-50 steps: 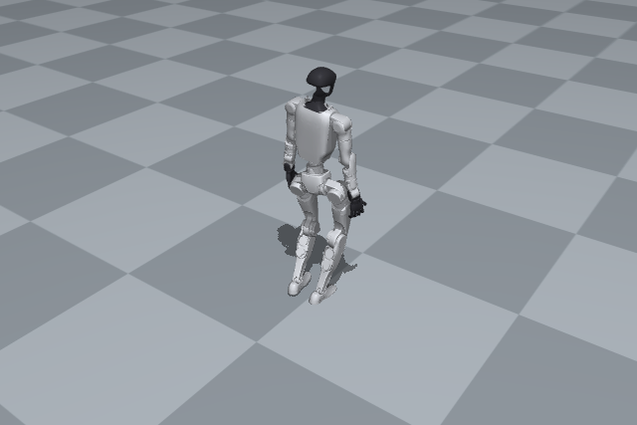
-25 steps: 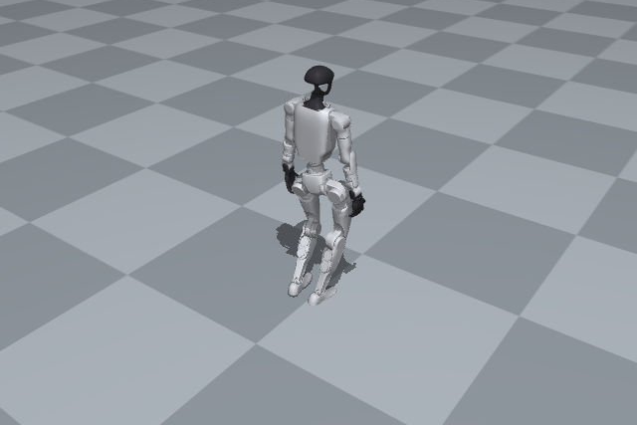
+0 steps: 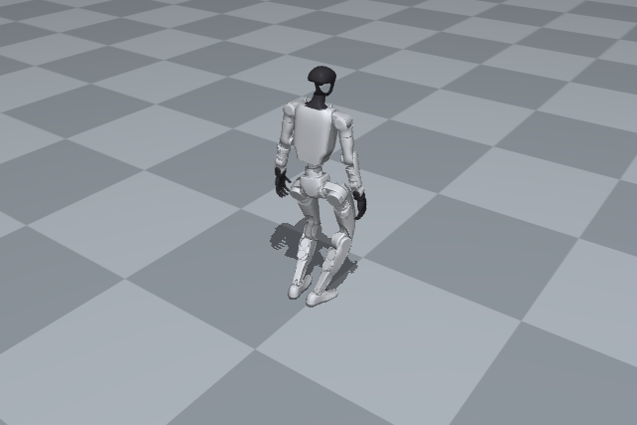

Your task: Walk

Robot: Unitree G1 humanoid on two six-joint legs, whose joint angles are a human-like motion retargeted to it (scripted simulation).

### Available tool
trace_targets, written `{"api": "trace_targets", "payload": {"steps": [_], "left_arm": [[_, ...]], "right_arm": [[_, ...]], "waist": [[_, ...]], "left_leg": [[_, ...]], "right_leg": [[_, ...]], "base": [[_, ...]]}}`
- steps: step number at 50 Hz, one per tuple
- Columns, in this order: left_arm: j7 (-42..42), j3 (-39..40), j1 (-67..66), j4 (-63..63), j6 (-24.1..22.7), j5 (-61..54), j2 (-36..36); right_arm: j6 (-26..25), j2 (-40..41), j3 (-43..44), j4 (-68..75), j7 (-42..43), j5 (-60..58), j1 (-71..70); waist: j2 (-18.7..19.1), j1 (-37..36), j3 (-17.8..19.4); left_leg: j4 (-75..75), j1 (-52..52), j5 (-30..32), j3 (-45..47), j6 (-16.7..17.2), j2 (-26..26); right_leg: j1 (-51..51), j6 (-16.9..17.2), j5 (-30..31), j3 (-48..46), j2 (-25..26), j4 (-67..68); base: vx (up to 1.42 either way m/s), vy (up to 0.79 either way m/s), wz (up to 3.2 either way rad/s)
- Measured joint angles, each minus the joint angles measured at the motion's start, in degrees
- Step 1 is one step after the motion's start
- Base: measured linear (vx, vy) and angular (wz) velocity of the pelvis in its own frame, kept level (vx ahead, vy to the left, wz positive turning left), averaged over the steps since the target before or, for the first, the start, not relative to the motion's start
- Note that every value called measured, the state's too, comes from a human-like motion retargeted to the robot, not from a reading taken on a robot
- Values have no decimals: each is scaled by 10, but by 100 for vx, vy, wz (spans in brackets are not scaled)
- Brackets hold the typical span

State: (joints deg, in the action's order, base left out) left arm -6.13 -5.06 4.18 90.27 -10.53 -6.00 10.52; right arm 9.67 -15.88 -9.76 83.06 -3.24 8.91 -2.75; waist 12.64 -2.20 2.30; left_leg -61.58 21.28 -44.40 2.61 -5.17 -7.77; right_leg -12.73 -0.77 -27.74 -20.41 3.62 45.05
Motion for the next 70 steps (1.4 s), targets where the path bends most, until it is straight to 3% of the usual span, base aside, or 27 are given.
{"api": "trace_targets", "payload": {"steps": [2,3,4,7,12,16,18,20,23,25,28,30,32,34,36,40,43,47,50,53,55,59,60,62,66,68,70], "left_arm": [[-2,-6,-3,2,5,8,-6],[-5,-8,1,5,10,13,-11],[-8,-11,3,8,14,17,-15],[-25,-21,9,15,24,21,-28],[-71,-51,33,17,28,6,-50],[-115,-58,46,13,31,-19,-60],[-126,-58,52,9,34,-24,-60],[-125,-58,59,3,34,-22,-56],[-106,-49,61,-4,30,-27,-49],[-88,-40,59,-12,28,-28,-42],[-59,-23,50,-15,33,-27,-36],[-54,-7,49,-5,39,-42,-34],[-65,-1,40,18,38,-56,-30],[-85,-1,36,40,39,-67,-29],[-105,0,37,55,43,-72,-29],[-120,0,56,68,47,-68,-25],[-133,-5,72,68,45,-57,-23],[-162,-11,63,67,50,-48,-33],[-180,-22,44,71,56,-34,-43],[-180,-34,23,71,60,-27,-46],[-172,-38,11,71,61,-25,-46],[-137,-17,10,67,51,-38,-38],[-127,-8,16,63,49,-42,-34],[-122,-5,16,56,44,-50,-33],[-135,-10,14,58,42,-61,-29],[-133,-8,12,61,42,-66,-27],[-129,6,12,62,43,-75,-25]], "right_arm": [[0,0,6,-5,5,3,7],[-1,-1,12,-7,6,6,8],[-2,1,17,-6,6,9,11],[-11,12,29,4,1,16,21],[-31,36,19,20,-22,27,42],[-36,53,-13,9,-46,16,65],[-33,55,-28,-4,-48,13,71],[-28,52,-37,-15,-41,14,71],[-21,40,-33,-30,-23,24,64],[-17,26,-21,-41,-9,31,59],[-11,7,-3,-51,15,36,46],[-8,8,4,-54,17,34,32],[-5,27,-6,-52,1,31,44],[-6,42,-28,-43,-29,24,59],[-11,49,-53,-30,-56,15,66],[-19,51,-80,4,-73,5,54],[-22,56,-74,29,-83,11,43],[-23,57,-67,20,-96,3,48],[-22,54,-68,-1,-98,7,47],[-19,50,-69,-14,-89,20,37],[-18,49,-70,-18,-79,27,30],[-12,59,-72,-11,-61,22,13],[-11,65,-73,-5,-61,13,6],[-14,70,-79,-1,-72,1,15],[-19,71,-90,11,-97,7,35],[-20,71,-89,15,-97,12,41],[-19,71,-82,17,-91,15,43]], "waist": [[-21,17,9],[-61,38,7],[-80,53,6],[-94,84,3],[-57,81,-21],[-8,56,-39],[12,47,-40],[25,40,-36],[37,23,-33],[39,8,-33],[34,-8,-24],[7,-2,-11],[-15,-14,-27],[-35,-22,-46],[-52,-17,-58],[-57,11,-60],[-20,16,-60],[2,21,-60],[-11,33,-63],[-21,38,-67],[-33,40,-71],[-59,40,-68],[-66,41,-59],[-64,38,-60],[-48,30,-91],[-38,25,-101],[-32,16,-112]], "left_leg": [[6,-11,-3,8,-9,36],[38,-18,8,19,-20,95],[55,-24,13,21,-26,126],[93,-41,23,9,-27,154],[112,-48,107,-5,13,115],[23,-21,238,-26,57,47],[-38,7,303,-33,75,13],[-94,37,319,-40,83,-12],[-180,86,306,-57,84,-33],[-251,128,291,-70,80,-40],[-346,204,226,-84,50,-49],[-341,239,182,-65,14,-32],[-271,239,175,-40,-1,-13],[-177,211,198,-11,2,11],[-99,172,224,20,10,30],[-16,83,228,51,24,44],[-18,46,192,46,28,4],[-17,43,169,46,26,-22],[54,67,183,59,34,-2],[81,103,189,52,43,15],[67,115,173,39,32,26],[3,84,82,16,-14,48],[7,56,78,14,-15,57],[11,21,127,27,-4,44],[29,15,199,72,12,1],[17,28,187,96,7,-29],[6,41,145,121,-6,-57]], "right_leg": [[-60,-29,-44,-6,-63,134],[-115,-30,-66,13,-127,222],[-155,-32,-73,23,-159,270],[-254,-33,-59,29,-177,286],[-339,-3,66,-11,-100,101],[-292,-5,201,-23,-31,33],[-253,-9,232,-19,-2,27],[-212,-12,222,-10,27,16],[-153,-30,156,5,70,-7],[-111,-56,80,16,92,-12],[-40,-116,-69,32,110,9],[23,-119,-114,42,93,11],[70,-85,-50,30,57,13],[77,-38,56,31,23,38],[50,-21,117,26,-20,94],[-37,-28,66,19,-53,99],[-68,-20,69,16,5,-39],[-54,-21,91,19,28,-74],[-40,-17,88,17,6,-54],[-59,-27,43,19,1,-12],[-80,-39,1,25,-3,17],[-113,-60,-67,49,-9,59],[-106,-58,-61,57,-10,54],[-99,-38,-3,63,-10,28],[-95,10,129,64,-4,-56],[-99,14,140,55,-4,-58],[-94,-3,98,33,-13,-41]], "base": [[26,13,63],[35,13,112],[41,12,118],[55,8,73],[74,2,16],[84,2,11],[87,3,46],[92,2,57],[97,2,38],[101,4,28],[106,4,69],[112,4,113],[111,11,61],[107,16,53],[102,17,60],[104,14,62],[104,13,44],[102,13,86],[101,8,120],[93,4,80],[92,2,56],[94,3,60],[95,4,103],[89,4,139],[80,4,177],[68,2,187],[67,0,193]]}}
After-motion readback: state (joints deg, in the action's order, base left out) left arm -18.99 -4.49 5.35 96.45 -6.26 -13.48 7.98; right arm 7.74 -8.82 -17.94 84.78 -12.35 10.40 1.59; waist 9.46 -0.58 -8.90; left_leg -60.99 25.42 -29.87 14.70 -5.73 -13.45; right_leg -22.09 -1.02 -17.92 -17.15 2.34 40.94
